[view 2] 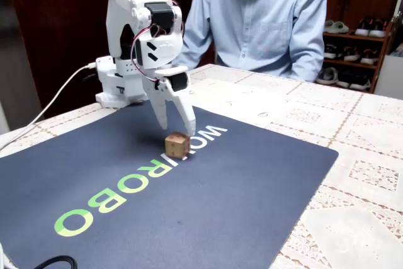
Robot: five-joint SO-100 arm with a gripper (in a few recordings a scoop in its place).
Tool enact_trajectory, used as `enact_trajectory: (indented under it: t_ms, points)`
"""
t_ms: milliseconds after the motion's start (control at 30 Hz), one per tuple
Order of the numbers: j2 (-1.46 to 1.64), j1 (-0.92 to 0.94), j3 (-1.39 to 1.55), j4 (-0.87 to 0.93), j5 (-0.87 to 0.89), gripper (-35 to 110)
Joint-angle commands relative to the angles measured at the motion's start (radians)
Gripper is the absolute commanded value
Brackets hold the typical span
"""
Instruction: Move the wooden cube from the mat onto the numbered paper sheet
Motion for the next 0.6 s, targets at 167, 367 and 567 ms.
enact_trajectory:
  t_ms: [167,367,567]
  points:
    - [-0.098,0.028,-0.150,0.038,-0.034,28]
    - [-0.173,0.052,-0.230,0.067,-0.080,25]
    - [-0.219,0.054,-0.276,0.097,-0.092,24]
